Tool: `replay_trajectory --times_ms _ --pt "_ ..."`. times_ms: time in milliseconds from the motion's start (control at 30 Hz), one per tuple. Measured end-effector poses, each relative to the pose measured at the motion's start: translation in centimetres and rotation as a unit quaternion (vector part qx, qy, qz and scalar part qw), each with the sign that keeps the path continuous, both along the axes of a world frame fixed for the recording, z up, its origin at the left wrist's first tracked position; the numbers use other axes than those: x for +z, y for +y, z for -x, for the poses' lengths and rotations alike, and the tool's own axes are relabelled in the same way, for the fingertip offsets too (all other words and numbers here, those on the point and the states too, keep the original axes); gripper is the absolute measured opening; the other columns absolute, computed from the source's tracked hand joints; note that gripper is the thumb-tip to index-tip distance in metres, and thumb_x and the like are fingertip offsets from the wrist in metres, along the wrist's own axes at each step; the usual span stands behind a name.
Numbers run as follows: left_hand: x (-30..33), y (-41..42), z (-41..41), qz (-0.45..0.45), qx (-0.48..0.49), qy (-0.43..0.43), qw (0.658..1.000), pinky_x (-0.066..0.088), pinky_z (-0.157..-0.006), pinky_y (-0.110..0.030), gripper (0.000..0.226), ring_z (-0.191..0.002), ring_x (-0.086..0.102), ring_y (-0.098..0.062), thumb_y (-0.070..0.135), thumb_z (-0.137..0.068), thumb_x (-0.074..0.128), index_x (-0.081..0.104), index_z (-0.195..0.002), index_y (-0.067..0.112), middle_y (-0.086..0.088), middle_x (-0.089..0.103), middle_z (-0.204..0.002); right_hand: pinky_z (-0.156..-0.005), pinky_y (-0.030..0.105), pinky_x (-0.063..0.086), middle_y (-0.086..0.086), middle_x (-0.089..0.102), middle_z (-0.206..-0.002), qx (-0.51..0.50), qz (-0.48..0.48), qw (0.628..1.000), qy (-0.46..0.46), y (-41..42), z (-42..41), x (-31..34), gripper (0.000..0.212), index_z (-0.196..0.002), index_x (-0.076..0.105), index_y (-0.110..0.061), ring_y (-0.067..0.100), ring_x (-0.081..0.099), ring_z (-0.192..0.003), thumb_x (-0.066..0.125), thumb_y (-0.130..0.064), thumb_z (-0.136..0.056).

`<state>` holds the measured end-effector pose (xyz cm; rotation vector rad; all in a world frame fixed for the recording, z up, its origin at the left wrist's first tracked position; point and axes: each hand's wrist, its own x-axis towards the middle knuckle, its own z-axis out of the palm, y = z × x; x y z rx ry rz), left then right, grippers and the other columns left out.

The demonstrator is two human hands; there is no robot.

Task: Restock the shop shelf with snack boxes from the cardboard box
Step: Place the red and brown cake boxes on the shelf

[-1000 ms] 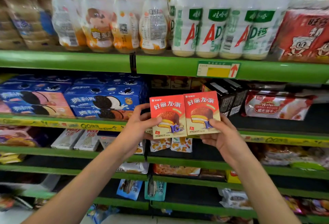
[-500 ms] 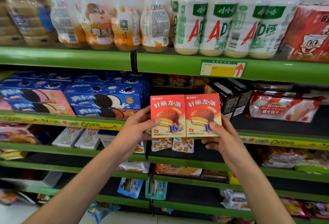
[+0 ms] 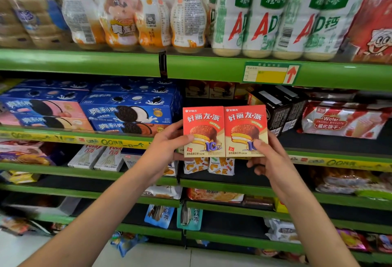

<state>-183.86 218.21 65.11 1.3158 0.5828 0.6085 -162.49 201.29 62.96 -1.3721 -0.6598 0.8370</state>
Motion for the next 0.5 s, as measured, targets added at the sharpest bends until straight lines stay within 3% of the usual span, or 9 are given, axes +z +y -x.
replay_trajectory --times_ms 500 --pt "-0.06 -0.29 0.11 -0.006 -0.001 0.006 1.000 0.060 -0.072 -0.037 0.062 -0.103 0.070 -0.026 0.030 -0.082 0.074 0.049 -0.139 0.024 -0.002 0.072 -0.114 -0.051 0.023 0.047 -0.001 0.074 -0.100 -0.016 0.001 1.000 -0.004 -0.04 0.57 -0.11 0.052 -0.126 0.055 -0.048 0.014 0.060 -0.063 0.068 -0.053 -0.076"
